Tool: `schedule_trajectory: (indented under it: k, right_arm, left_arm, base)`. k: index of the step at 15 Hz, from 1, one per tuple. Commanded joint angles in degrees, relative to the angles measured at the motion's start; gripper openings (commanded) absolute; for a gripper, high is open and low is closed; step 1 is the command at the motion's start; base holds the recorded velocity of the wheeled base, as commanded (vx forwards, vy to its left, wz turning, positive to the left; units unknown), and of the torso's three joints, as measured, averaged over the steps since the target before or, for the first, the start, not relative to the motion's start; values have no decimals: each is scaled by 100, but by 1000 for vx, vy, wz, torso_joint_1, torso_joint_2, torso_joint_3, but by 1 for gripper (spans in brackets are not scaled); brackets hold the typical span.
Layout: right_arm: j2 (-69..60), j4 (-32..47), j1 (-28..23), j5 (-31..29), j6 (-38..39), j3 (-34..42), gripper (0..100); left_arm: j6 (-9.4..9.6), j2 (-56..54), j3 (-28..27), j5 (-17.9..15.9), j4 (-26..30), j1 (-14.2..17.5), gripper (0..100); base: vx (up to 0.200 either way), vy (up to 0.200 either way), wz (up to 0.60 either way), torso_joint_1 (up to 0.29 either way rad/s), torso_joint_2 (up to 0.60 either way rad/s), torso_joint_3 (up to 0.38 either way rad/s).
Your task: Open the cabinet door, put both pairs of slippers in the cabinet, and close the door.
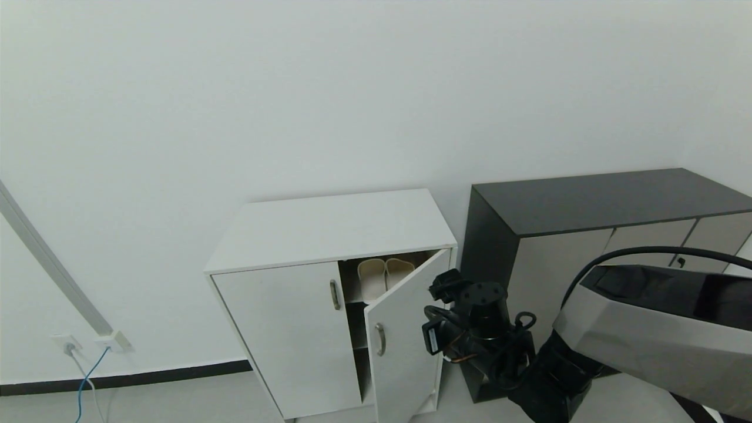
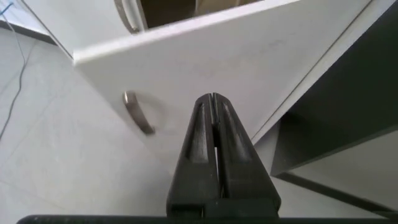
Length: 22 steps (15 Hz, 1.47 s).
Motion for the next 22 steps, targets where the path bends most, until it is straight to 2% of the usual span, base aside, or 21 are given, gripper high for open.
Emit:
schedule_trajectory:
  k: [1,4,9,12,18,22]
  right_arm:
    - [-58,-35,17,2,-3,131,0]
    - [-41,-149,34,73,6,333,0]
    - [47,-404,34,134,-38,571,0]
    - [12,-553,34,134,-99,1036,0]
    - [-58,-1625,113,363,-99,2232,0]
    - [3,-2047,122,363,-99,2610,0]
  left_arm:
    - [-10,1,1,0,-1,7,0]
    - [-1,1,1,0,-1,-2,0]
    - [-10,1,1,0,-1,-2,0]
    - [-10,1,1,0,-1,-2,0]
    - [-1,1,1,0,-1,7,0]
    - [-1,-7,1,-8,-1,7,0]
  base:
    - [0,0,600,2,2,2]
    - [0,0,600,1,4,-1]
    - [0,0,0,0,0,0]
    - [0,0,0,0,0,0]
    - [0,0,0,0,0,0]
    - [150,0,0,1,2,3]
